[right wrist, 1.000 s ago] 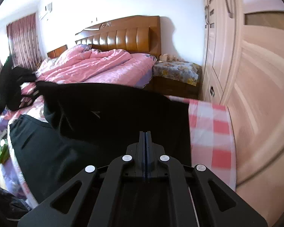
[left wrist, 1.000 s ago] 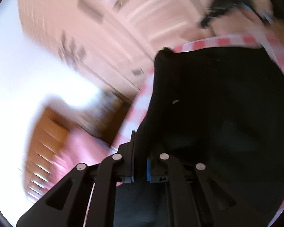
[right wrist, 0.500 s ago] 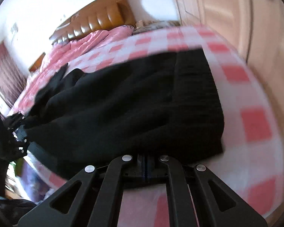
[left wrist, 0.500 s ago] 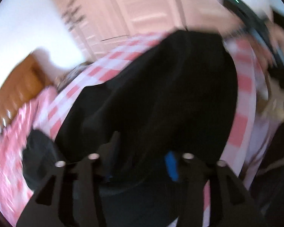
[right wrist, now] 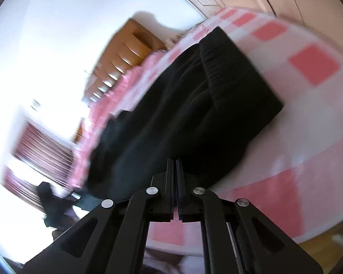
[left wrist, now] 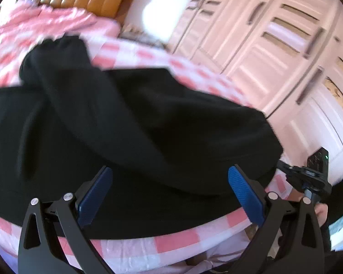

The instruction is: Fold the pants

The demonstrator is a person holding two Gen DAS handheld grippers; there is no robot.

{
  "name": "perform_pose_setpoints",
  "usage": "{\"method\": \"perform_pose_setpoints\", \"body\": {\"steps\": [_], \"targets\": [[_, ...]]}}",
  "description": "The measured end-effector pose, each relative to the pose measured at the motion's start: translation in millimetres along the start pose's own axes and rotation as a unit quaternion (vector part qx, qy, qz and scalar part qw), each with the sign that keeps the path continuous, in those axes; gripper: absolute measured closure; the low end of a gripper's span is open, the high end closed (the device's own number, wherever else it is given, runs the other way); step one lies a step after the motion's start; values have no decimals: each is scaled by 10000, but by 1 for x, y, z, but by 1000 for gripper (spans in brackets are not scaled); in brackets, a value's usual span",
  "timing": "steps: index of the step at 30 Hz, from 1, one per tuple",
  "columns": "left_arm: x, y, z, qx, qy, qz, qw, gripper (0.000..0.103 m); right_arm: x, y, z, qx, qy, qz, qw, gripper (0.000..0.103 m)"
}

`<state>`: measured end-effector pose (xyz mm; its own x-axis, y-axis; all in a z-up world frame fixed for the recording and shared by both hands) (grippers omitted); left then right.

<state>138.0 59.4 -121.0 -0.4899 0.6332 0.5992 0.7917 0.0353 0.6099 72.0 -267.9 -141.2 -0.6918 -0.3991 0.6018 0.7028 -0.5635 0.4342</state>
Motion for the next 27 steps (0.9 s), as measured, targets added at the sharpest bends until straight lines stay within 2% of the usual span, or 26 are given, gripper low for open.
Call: {"method": "perform_pose_setpoints", "body": {"steps": [2, 5, 9, 12, 15, 18, 19, 21, 22, 23, 24, 25, 27], "targets": [[-4, 0, 9, 242, 59, 27, 9997, 2, -7, 5, -5, -190, -8, 8, 9998, 97], [-11, 4, 11, 510, -74, 25, 9987, 2, -20, 7, -9, -383, -9, 47, 9993, 97], [-26, 4, 13, 603, 4, 175, 9980, 2, -24, 4, -11, -636, 153, 38, 9978, 97], [-30, 7, 16, 774, 17, 143, 9969, 2, -24, 2, -11, -761, 192, -22, 9969, 97], [-32, 11, 20, 846, 70, 142, 9963, 2, -24, -1, -10, -578, 87, -123, 9982, 97], [-34, 12, 19, 719, 308, 235, 9967, 5, -22, 3, -8, -265, -138, -175, 9994, 97], [-33, 11, 19, 650, 531, 227, 9962, 10, -22, 3, -7, -179, -230, -172, 9994, 97], [-29, 11, 24, 585, 899, 105, 9942, 69, -20, 3, -5, 22, -383, -188, 9991, 97], [-27, 11, 27, 651, 865, 64, 9941, 71, -22, 4, -4, 143, -458, -203, 9986, 97], [-23, 12, 28, 770, 667, -10, 9948, 83, -22, 3, -2, 260, -530, -217, 9980, 97], [-19, 12, 28, 755, 569, -38, 9955, 87, -22, 3, -2, 326, -566, -218, 9976, 97], [-12, 16, 23, 617, 517, -168, 9966, 88, -22, 3, 0, 367, -590, -208, 9974, 97], [12, 27, -2, 40, 443, -581, 9973, 90, -13, 5, 5, 323, -561, -323, 9974, 97]]}}
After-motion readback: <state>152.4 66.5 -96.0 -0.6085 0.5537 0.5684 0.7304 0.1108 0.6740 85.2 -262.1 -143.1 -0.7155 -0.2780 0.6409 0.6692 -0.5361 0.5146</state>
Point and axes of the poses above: each gripper's, at about its wrist camera, not at the fingertips, and x roughly against the way its jaws point, z to its left, y to its top, the point moved 9 cm from there along -x, roughly the way its jaws point, and after that the axes turned 9 degrees about -y, right-handed, at the moved point
